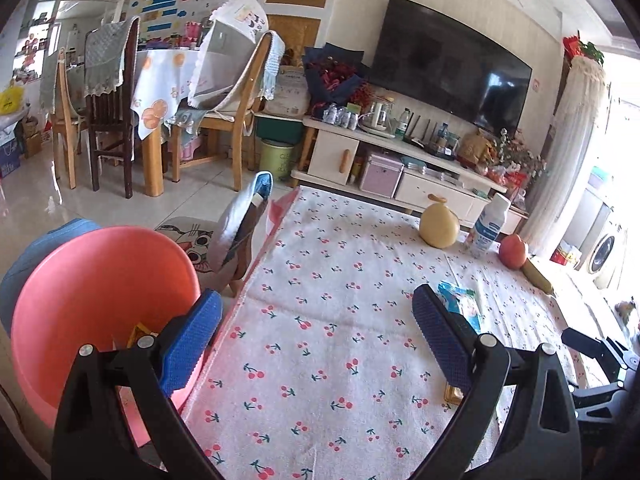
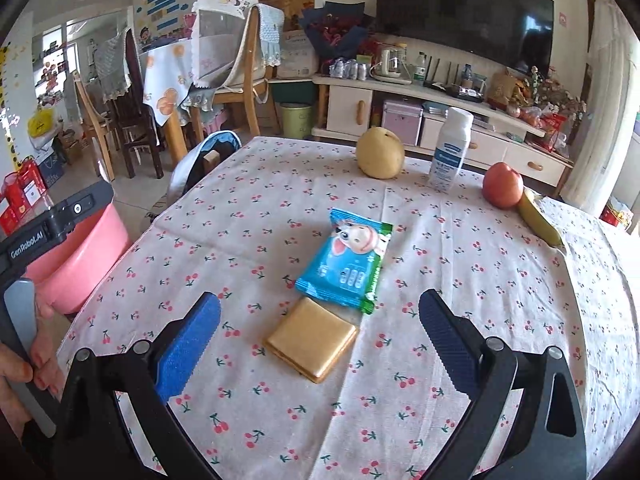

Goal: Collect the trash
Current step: 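Move both open grippers back over the table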

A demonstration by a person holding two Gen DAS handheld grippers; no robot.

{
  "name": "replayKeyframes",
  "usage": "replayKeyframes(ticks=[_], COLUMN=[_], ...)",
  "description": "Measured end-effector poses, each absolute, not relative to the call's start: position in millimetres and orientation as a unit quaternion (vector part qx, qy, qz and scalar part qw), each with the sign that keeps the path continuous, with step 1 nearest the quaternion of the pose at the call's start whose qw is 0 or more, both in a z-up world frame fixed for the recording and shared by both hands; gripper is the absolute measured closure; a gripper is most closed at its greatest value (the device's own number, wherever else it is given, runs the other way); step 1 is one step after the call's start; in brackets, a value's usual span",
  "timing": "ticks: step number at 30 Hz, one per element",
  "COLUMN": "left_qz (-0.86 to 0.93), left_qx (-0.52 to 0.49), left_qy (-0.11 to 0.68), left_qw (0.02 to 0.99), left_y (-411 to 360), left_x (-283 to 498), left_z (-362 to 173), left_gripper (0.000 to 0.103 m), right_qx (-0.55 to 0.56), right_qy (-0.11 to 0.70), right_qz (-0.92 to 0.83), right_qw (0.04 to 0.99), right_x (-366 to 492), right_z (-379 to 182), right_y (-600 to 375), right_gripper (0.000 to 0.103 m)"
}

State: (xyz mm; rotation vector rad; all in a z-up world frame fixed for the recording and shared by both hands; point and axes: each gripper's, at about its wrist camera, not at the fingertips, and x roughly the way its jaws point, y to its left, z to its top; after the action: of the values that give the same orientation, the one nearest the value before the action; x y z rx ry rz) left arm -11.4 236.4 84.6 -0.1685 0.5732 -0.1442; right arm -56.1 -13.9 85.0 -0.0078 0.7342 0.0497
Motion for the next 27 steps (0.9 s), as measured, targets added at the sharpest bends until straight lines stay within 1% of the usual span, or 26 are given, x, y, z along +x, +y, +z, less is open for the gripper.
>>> replayKeyframes(ticks=[13,27], left_qz=[-0.126,-0.206], left_qx=[-0.013,0.047], left_qy=[0.332,0.352], left_qw=[0.935,0.912], left_y=[166.8,103.6], left_x=[-11.5,-23.1], left_z=[65.5,47.7], left_gripper=[0.006,0.006], right_qx=[-0.013,-0.009], right_qy=[0.343,0.341], right_qz=[-0.038,-0.064], right_qw=[0.939,0.938], right_x=[-56.1,-49.8], right_z=[83.9,82.2], right_y=[-61.8,-90.6], right_gripper=[0.005,0.005])
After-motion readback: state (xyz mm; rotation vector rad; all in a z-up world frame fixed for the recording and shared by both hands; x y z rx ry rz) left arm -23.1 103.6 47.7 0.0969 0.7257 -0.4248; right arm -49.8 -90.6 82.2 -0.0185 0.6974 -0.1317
